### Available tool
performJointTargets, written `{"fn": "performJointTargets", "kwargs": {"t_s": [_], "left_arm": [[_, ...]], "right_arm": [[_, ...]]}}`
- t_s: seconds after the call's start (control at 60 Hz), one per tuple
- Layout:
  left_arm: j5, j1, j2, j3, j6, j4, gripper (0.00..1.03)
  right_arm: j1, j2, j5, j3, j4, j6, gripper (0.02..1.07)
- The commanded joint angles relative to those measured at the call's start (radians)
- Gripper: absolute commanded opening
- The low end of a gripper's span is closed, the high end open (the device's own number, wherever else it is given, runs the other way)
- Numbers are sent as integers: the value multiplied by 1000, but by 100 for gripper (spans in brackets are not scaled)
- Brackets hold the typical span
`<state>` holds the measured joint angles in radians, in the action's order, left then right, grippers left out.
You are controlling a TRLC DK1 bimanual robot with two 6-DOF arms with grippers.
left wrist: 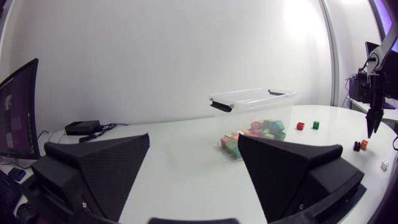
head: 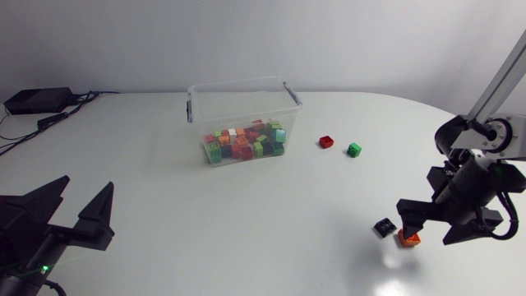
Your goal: Place the duplo bricks in the container
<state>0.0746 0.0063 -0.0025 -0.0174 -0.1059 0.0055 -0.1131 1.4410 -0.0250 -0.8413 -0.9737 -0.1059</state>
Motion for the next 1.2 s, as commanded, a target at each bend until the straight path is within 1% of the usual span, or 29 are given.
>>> {"fn": "performJointTargets", "kwargs": {"t_s": [0.0,0.083,0.15,0.25,0.433,0.467,0.483,0.517,0.55,0.65,0.75,0.783,1.033,1.183], "left_arm": [[11,9,-8,19,-9,13,99],[11,9,-8,19,-9,13,99],[10,9,-8,19,-9,13,99],[11,9,-8,19,-9,13,99],[11,9,-8,19,-11,13,99],[11,9,-8,19,-9,13,99],[10,9,-8,19,-9,13,99],[11,9,-8,19,-11,13,99],[11,9,-8,19,-9,13,99],[10,9,-8,19,-9,13,99],[11,9,-8,19,-9,13,99],[10,9,-8,19,-11,13,99],[11,9,-8,19,-9,13,99],[11,9,-8,19,-9,13,99]], "right_arm": [[-3,22,20,51,-14,12,103],[-2,22,27,79,18,17,103],[4,27,16,110,96,32,103],[3,48,20,140,173,78,103],[-3,45,25,182,259,110,102],[-3,41,25,188,277,124,98],[-2,33,25,196,296,138,94],[-2,24,23,206,322,153,89],[-2,21,25,212,333,173,87],[3,13,16,226,357,213,85],[7,-7,5,238,403,242,60],[7,-16,4,240,412,252,54],[6,-11,-4,248,446,276,54],[3,-13,-12,255,474,278,48]]}}
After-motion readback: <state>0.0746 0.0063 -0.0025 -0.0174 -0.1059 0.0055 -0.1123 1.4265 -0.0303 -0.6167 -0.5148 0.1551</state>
